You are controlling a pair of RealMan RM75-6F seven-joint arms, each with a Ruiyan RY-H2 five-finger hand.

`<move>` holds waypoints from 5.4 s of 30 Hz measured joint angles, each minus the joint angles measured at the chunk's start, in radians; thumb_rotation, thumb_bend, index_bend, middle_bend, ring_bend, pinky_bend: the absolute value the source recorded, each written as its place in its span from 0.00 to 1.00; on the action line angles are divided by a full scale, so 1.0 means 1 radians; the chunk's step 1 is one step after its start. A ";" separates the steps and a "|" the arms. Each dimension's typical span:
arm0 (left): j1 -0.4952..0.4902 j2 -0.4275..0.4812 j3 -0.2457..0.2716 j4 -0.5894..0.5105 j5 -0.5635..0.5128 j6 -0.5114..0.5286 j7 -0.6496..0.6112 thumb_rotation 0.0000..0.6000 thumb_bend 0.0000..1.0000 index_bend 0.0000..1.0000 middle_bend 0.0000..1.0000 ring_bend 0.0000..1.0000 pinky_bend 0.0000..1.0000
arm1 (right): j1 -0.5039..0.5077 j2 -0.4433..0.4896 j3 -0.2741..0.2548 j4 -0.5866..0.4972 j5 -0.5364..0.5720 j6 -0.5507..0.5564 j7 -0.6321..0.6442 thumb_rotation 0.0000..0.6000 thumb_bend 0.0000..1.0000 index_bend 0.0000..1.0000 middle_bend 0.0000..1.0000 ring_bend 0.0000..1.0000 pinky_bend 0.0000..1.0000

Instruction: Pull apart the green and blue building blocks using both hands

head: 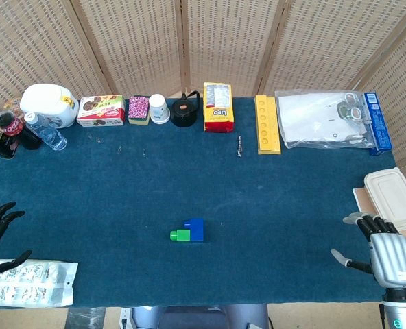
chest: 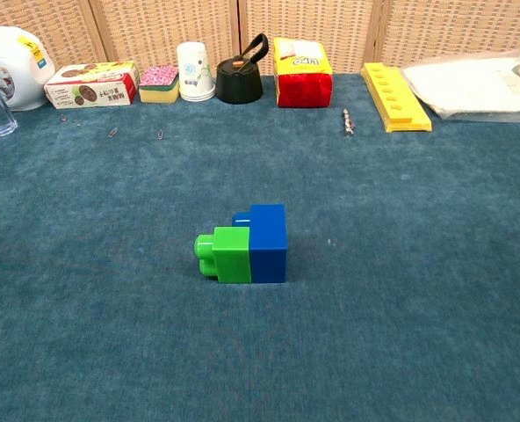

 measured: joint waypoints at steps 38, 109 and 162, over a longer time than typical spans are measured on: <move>0.006 0.014 -0.017 -0.025 -0.002 0.018 0.034 1.00 0.17 0.25 0.18 0.07 0.16 | 0.124 0.010 0.020 0.026 -0.033 -0.164 0.195 0.74 0.19 0.34 0.33 0.29 0.32; 0.028 0.070 -0.032 0.004 -0.046 0.029 -0.012 1.00 0.17 0.25 0.18 0.07 0.16 | 0.714 -0.658 0.091 0.264 0.367 -0.564 -0.437 0.74 0.15 0.29 0.29 0.33 0.40; -0.114 0.149 -0.041 -0.186 0.168 -0.095 0.175 1.00 0.18 0.28 0.18 0.16 0.21 | 0.689 -0.407 0.212 -0.003 0.617 -0.719 -0.035 0.73 0.22 0.58 0.56 0.67 0.60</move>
